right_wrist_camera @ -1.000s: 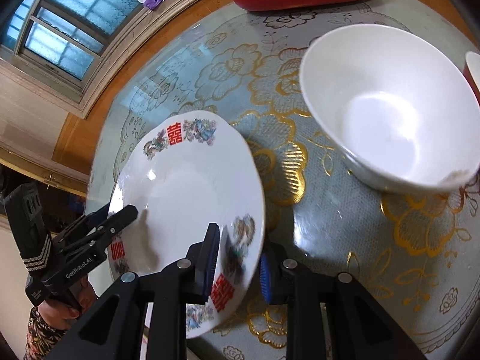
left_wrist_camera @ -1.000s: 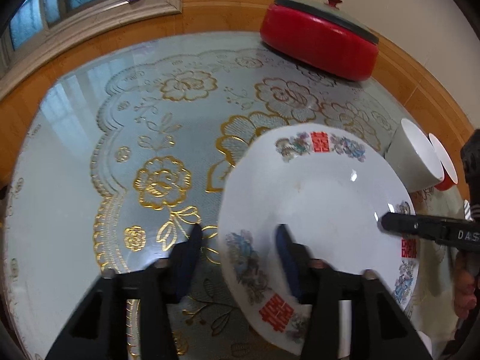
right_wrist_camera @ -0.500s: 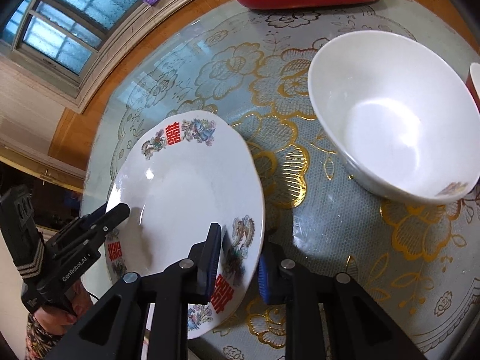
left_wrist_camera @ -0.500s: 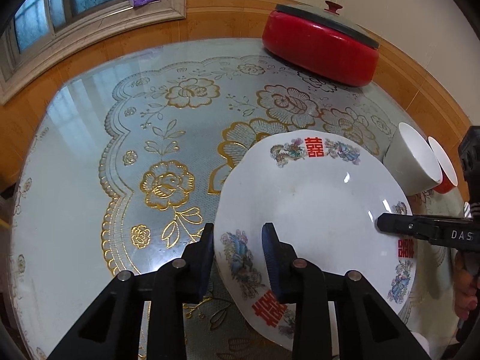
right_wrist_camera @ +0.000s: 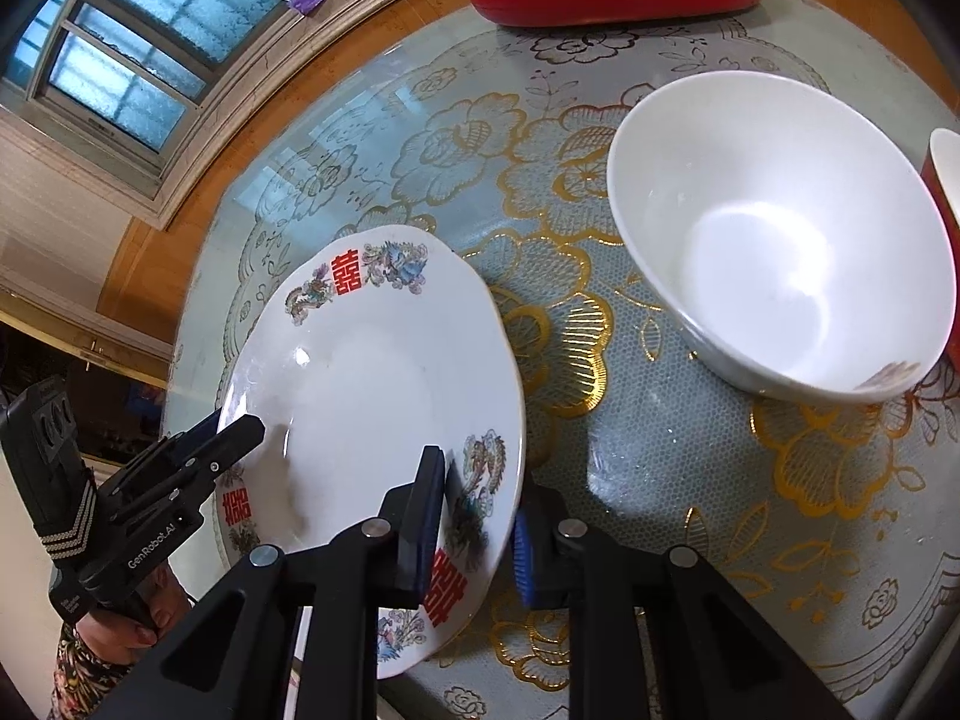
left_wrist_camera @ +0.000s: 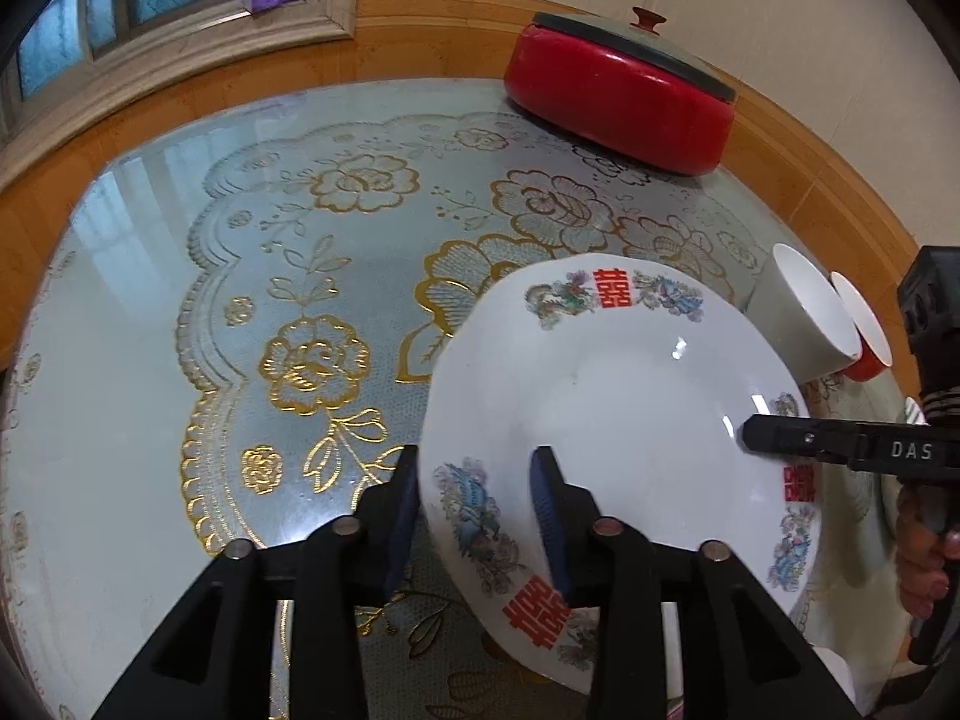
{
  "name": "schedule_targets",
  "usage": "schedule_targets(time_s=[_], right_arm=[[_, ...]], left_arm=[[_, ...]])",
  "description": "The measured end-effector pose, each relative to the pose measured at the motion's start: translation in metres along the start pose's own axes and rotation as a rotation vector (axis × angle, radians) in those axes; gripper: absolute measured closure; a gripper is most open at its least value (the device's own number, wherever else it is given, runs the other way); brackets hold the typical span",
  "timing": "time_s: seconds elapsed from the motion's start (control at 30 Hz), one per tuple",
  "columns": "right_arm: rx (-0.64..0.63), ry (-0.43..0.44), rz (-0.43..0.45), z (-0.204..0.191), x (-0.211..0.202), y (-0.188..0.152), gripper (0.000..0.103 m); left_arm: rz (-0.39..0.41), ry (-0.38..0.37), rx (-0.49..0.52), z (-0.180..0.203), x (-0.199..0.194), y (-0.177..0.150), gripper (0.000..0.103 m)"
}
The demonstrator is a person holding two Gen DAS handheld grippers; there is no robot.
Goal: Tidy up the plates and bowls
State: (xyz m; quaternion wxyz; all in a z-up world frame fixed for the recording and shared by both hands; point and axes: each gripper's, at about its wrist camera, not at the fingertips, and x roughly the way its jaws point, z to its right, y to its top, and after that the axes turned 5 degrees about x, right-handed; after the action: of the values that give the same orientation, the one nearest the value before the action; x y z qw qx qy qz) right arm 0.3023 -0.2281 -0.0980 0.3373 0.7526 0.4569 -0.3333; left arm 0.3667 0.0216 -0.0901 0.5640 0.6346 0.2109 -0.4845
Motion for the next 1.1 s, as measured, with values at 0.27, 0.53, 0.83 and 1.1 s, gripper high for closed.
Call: schedule_targets(time_s=[0.27,0.53,0.83,1.1], right_arm=[[-0.016,0.021,-0.004,0.01,0.007,0.001,0.083],[-0.087,-0.009,0.011,0.0,-0.003,0.0,0.081],[-0.108,0.021,0.008,-0.008,-0.008,-0.003,0.082],[-0.065,0.028,-0.006,0.003,0.003,-0.011,0.081]], left_arm=[[-0.025,-0.029,-0.016,-0.001,0.012,-0.004,0.068],[0.009,-0.006,-0.009,0.005,0.0,-0.007,0.069],[0.012,-0.029,-0.02,0.006,-0.001,-0.005,0.068],[-0.021,-0.005,0.025,0.005,0.008,-0.009,0.068]])
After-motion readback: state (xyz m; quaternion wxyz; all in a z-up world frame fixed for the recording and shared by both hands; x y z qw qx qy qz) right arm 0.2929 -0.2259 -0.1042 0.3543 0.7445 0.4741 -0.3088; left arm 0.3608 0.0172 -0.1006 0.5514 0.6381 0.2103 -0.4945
